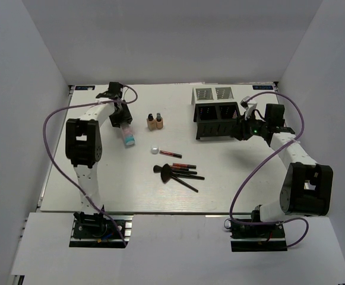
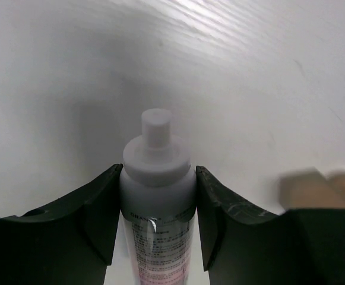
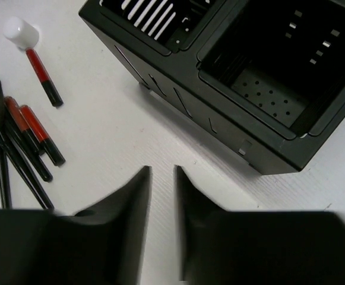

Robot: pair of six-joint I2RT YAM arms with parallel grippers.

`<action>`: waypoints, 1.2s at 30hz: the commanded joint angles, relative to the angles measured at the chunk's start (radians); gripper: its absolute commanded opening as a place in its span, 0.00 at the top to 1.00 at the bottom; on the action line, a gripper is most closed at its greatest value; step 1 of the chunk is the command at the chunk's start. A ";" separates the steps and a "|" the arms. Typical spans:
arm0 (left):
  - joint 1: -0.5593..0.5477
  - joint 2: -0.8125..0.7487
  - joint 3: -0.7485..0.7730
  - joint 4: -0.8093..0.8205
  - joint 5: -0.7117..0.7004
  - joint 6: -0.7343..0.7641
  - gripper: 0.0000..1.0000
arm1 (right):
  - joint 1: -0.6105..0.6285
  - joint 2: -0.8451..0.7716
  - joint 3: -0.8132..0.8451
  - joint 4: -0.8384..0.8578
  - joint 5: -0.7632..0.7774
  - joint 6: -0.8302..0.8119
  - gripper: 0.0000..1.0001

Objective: Organize the makeup

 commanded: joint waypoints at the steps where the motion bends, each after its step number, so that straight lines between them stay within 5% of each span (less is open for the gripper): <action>1: -0.012 -0.291 -0.078 0.154 0.164 0.036 1.00 | 0.002 -0.001 0.049 -0.029 -0.042 -0.029 0.78; 4: -0.021 -0.417 -0.164 0.255 0.281 0.037 1.00 | 0.003 -0.006 0.060 -0.058 -0.048 -0.043 0.99; 15: -0.157 -0.419 -0.088 0.551 0.557 -0.055 1.00 | 0.003 -0.053 0.085 -0.090 -0.022 -0.043 1.00; 23: -0.292 -0.178 0.176 0.678 0.538 -0.075 1.00 | 0.000 -0.104 0.075 -0.069 0.001 -0.014 1.00; 36: -0.397 0.040 0.339 1.089 0.347 -0.102 1.00 | -0.001 -0.182 -0.017 0.006 0.017 0.022 1.00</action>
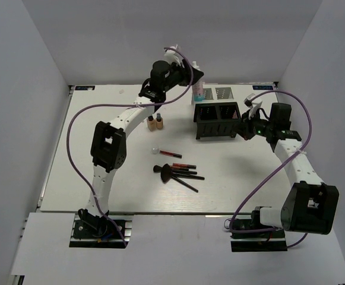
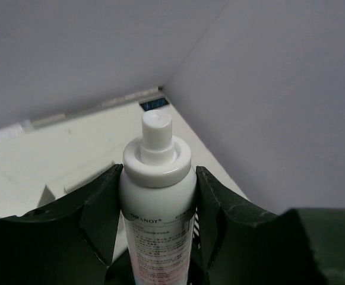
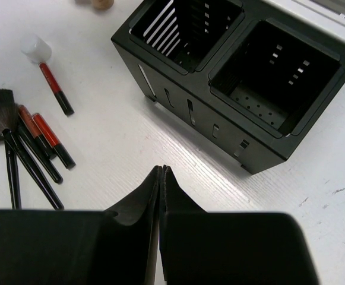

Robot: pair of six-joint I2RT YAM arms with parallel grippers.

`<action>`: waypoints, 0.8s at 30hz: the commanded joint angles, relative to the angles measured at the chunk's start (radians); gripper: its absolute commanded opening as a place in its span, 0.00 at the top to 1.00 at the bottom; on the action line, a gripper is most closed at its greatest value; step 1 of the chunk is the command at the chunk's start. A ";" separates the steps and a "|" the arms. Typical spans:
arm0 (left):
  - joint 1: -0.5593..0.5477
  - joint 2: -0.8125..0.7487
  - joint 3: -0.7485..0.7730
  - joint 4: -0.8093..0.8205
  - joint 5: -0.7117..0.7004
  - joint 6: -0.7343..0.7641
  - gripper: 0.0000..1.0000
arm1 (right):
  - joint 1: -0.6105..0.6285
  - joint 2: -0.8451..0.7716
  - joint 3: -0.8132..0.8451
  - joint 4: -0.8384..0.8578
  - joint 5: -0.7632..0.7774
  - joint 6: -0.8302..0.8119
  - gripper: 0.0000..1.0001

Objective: Organize the makeup

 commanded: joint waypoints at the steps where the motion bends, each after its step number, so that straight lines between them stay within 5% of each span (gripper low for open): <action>1: -0.017 0.017 0.101 0.208 -0.102 -0.013 1.00 | -0.001 -0.028 -0.022 0.066 0.003 0.027 1.00; 10: -0.047 0.109 0.155 0.298 -0.299 0.022 1.00 | -0.002 -0.044 -0.059 0.112 0.003 0.031 1.00; 24: -0.066 0.137 0.170 0.312 -0.388 0.017 1.00 | -0.001 -0.033 -0.075 0.129 -0.009 0.034 1.00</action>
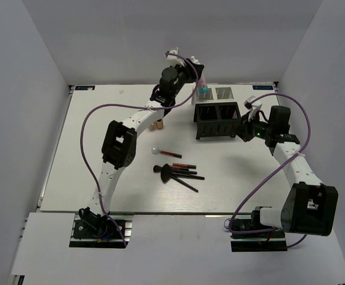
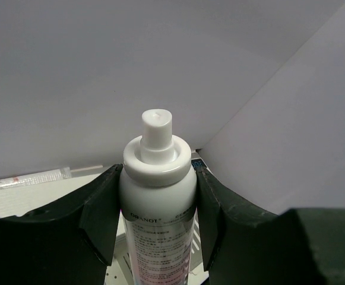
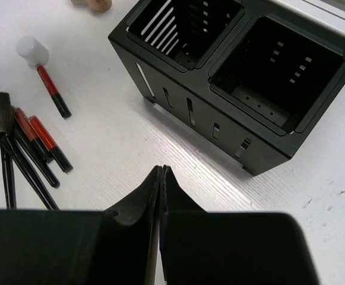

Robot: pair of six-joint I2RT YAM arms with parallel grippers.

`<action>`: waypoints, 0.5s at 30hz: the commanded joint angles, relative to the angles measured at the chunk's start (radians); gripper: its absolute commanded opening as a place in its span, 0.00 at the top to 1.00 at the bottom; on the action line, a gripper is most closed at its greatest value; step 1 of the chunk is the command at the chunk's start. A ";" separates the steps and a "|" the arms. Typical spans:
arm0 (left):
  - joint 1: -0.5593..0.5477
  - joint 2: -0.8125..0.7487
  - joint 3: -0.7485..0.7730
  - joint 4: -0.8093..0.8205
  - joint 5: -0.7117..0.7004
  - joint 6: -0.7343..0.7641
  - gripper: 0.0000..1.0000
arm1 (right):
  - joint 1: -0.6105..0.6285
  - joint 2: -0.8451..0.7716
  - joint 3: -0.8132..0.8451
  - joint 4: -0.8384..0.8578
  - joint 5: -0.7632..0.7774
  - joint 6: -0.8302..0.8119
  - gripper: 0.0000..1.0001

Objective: Organize the makeup

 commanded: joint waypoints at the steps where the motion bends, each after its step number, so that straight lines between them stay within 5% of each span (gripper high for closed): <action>1: -0.010 -0.036 0.056 0.080 -0.054 0.006 1.00 | -0.001 -0.021 -0.007 0.036 -0.011 0.000 1.00; 15: -0.020 0.030 0.071 0.091 -0.115 -0.021 1.00 | -0.002 -0.029 -0.030 0.037 -0.007 -0.005 1.00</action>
